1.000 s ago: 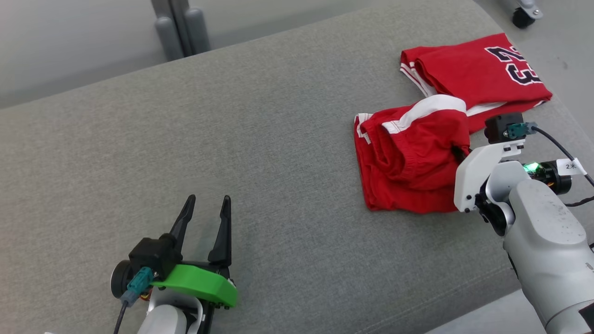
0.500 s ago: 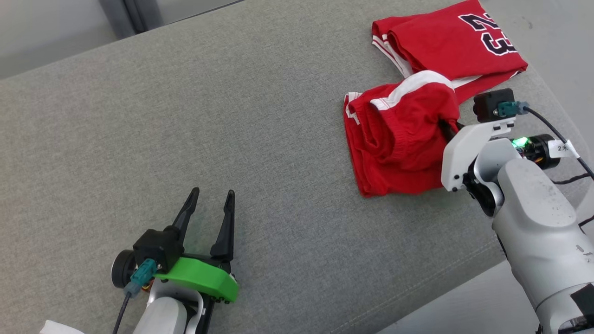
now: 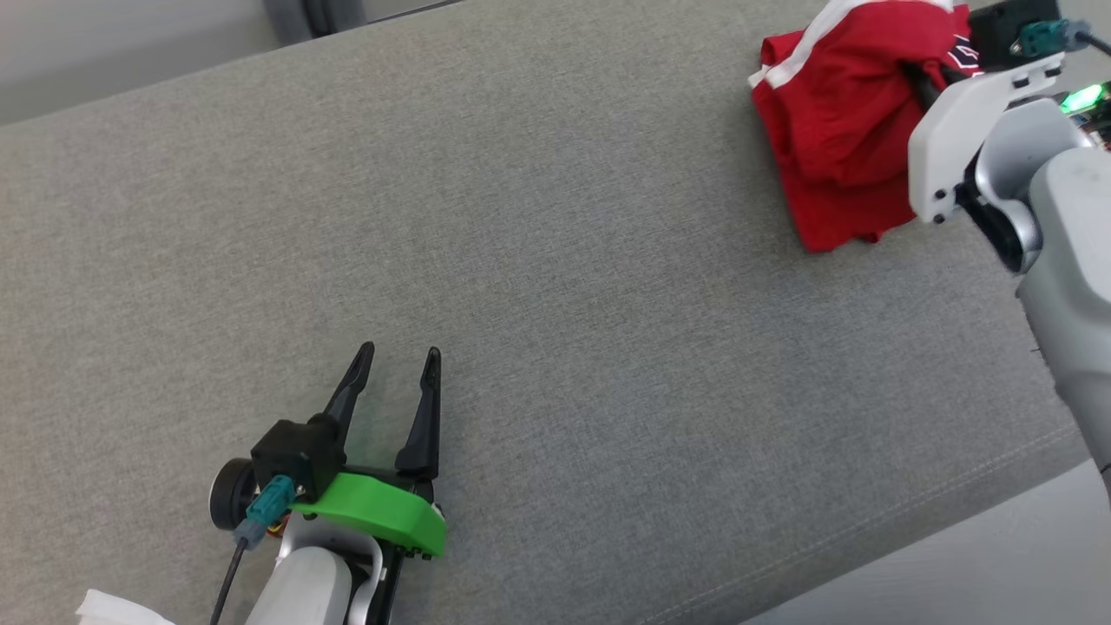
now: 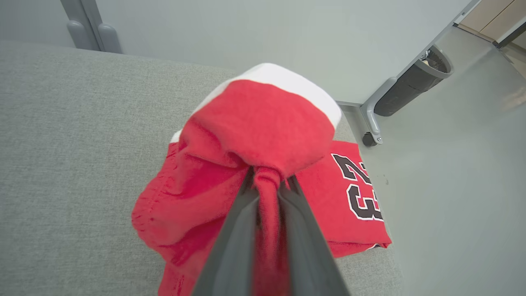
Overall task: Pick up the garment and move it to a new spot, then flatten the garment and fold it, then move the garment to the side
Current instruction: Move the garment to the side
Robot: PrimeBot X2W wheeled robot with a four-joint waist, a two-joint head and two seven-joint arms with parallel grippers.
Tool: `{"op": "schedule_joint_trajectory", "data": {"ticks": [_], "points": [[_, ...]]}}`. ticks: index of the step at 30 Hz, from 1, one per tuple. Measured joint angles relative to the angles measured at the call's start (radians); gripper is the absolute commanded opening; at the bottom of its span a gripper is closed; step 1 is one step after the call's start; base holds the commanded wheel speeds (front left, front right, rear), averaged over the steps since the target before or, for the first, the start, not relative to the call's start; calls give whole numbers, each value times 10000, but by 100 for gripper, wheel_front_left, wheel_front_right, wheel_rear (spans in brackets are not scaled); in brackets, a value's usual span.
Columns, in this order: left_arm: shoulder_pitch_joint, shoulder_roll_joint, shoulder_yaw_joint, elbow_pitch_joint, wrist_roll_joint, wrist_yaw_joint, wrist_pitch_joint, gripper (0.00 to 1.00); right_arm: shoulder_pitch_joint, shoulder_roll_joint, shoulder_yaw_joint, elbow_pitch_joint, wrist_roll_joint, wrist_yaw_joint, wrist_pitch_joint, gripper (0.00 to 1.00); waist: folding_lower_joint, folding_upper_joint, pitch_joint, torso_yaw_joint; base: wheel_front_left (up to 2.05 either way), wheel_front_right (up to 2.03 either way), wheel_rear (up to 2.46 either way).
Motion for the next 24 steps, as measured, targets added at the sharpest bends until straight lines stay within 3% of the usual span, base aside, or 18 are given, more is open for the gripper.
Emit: {"op": "schedule_joint_trajectory", "data": {"ticks": [10,19,24], "points": [[-184,46,-33,-54,-42,4,-4,100,-729,-1471,608,-242,280,0,554,0,0,0,358,668,0,0,0],[-384,186,-180,-151,33,4,10,100,-908,-2957,941,817,765,0,431,0,0,0,942,1149,0,0,0],[-493,278,-284,-259,127,4,92,100,-1103,-3277,798,1661,767,0,-56,0,0,0,1290,1308,0,0,0]]}}
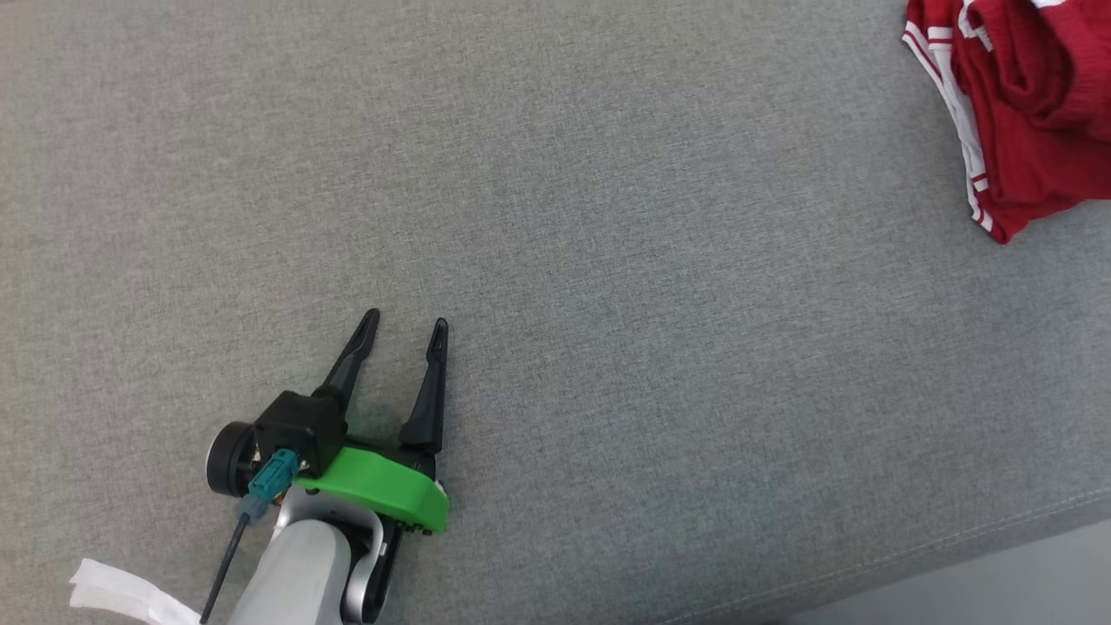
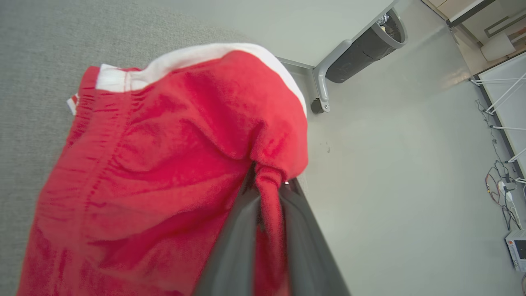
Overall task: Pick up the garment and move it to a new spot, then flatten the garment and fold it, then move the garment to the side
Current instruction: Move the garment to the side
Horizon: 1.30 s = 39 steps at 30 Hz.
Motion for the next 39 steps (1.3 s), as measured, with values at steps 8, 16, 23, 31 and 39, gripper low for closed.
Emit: {"op": "schedule_joint_trajectory", "data": {"ticks": [8,16,23,31,39], "points": [[-116,17,-267,-90,79,-2,127,100,-397,201,-575,1333,-957,0,-1684,100,0,-1,266,116,0,0,0],[-103,36,-362,61,48,0,127,100,-534,953,-811,2144,-1639,0,-2581,100,0,-1,36,-13,0,0,0],[-88,31,-240,115,-136,17,38,100,-663,1705,-811,2155,-1866,0,-3459,100,-1,-1,-449,-112,0,0,0],[-76,33,531,98,-479,192,-65,100,-634,2752,-999,2021,-1822,0,-4368,100,0,-1,-1313,-33,0,0,0],[512,-92,1733,-224,-675,307,-105,100,596,3916,-1797,1258,-1912,0,-4771,100,0,-1,-2231,285,0,0,0]]}}
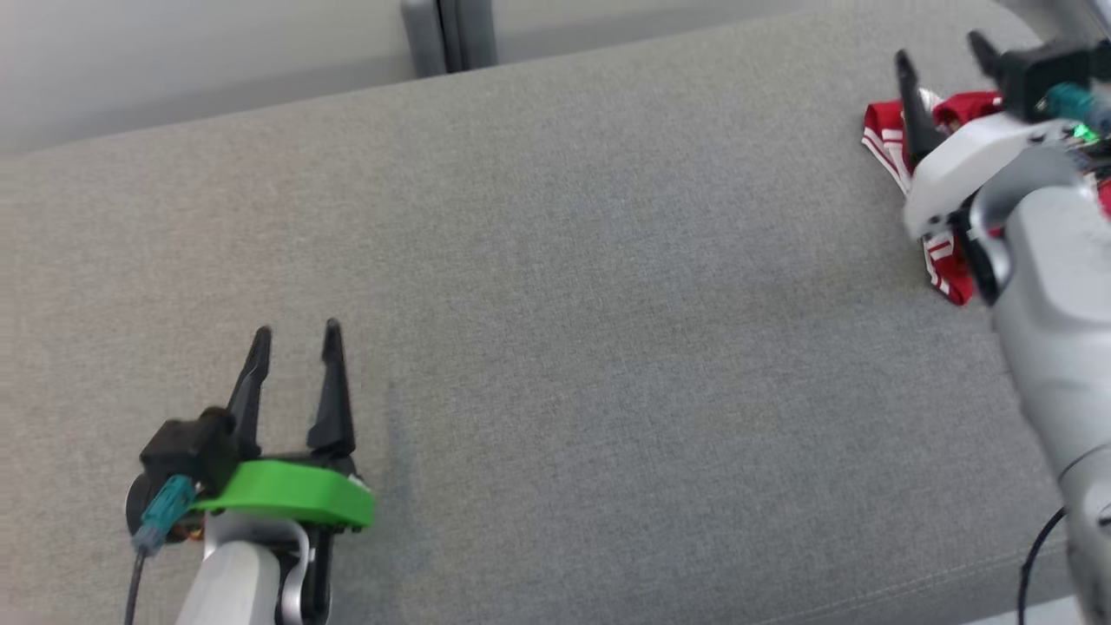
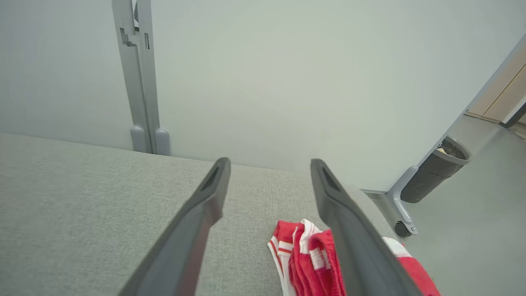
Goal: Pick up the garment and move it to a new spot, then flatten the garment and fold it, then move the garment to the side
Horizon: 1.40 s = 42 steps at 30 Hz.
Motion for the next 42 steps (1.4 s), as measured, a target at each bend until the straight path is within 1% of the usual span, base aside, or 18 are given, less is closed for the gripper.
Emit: {"op": "schedule_joint_trajectory", "data": {"ticks": [4,9,14,17,22,26,32,42], "points": [[601,-75,566,-81,-29,35,-4,100,1291,771,-589,-1220,-153,0,-25,100,0,0,-449,170,0,0,0],[1296,-226,859,-96,65,25,-4,100,3285,1599,-1336,-2443,-462,0,-25,100,0,0,-972,369,0,0,0],[1881,-366,1041,-121,63,-44,-4,100,5215,2042,-1856,-3739,-1030,0,-27,100,0,0,-1458,570,0,0,0],[2123,-424,1058,-173,63,-61,-4,100,6314,2096,-2220,-4550,-1011,0,-25,100,0,0,-1685,685,0,0,0],[2516,-451,1070,-234,59,-105,-4,100,7685,2117,-2157,-5553,10,0,-25,100,0,1,-1981,840,0,0,0],[2808,-462,1074,-284,63,-134,-4,100,8406,2113,-2042,-6098,376,0,-27,100,0,1,-2122,881,0,0,0],[3051,-474,890,-278,54,-188,-4,100,8821,2111,-1898,-6596,564,0,-27,100,-1,1,-2218,835,0,0,0],[3053,-477,652,-249,-40,-159,-4,100,9008,2115,-1735,-6707,621,0,-27,100,0,1,-2280,935,0,0,0]]}}
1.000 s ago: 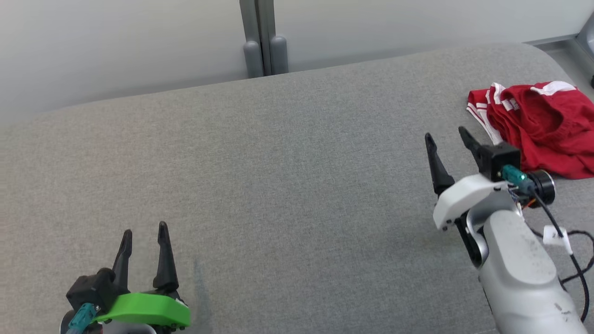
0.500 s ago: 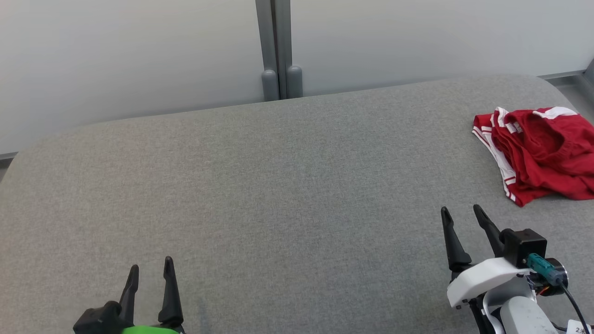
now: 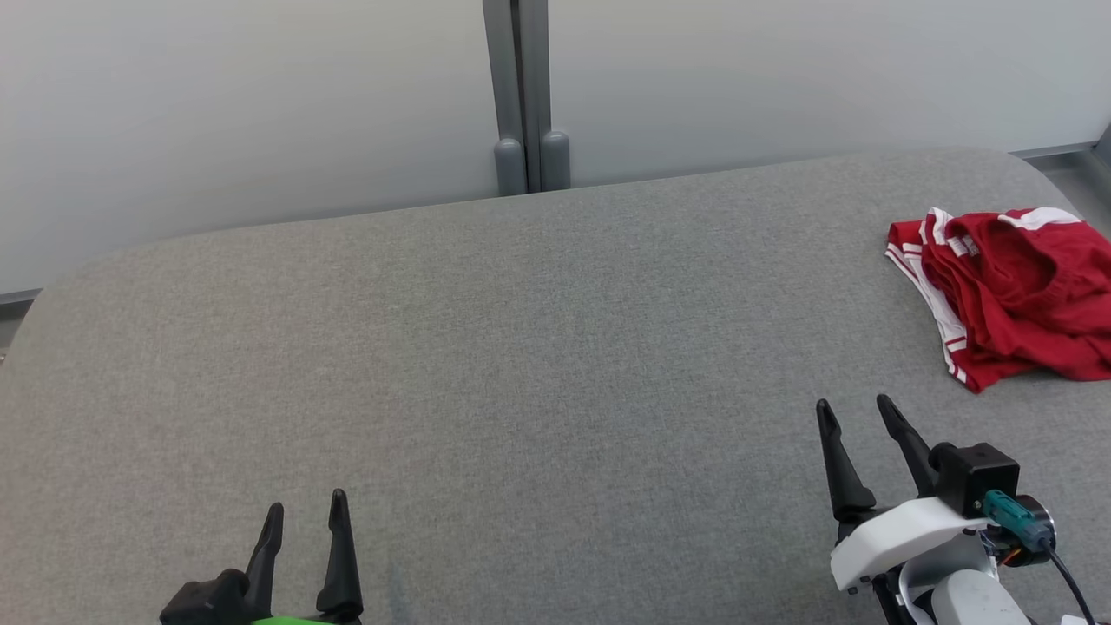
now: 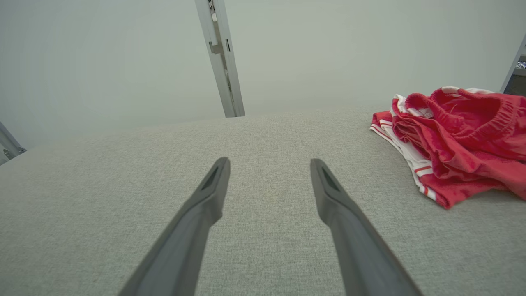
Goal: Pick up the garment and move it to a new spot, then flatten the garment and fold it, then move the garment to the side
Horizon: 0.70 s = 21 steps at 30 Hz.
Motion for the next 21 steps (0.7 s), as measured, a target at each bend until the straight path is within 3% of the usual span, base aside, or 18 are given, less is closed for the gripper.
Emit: {"op": "schedule_joint_trajectory", "data": {"ticks": [4,5,11,21], "points": [[0,-2,-52,63,0,25,0,100,2,0,6,6,-2,0,0,100,0,0,-4,23,0,0,0],[-1,-2,-67,61,-10,25,0,0,2,0,10,8,-2,0,0,0,0,0,0,28,0,0,0],[29,-33,-105,546,-23,25,73,0,329,84,4,462,25,0,69,0,0,0,3,34,0,0,0],[-12,-38,125,569,-1609,15,539,0,376,90,-161,397,1810,0,539,0,0,0,24,60,0,0,0]]}}
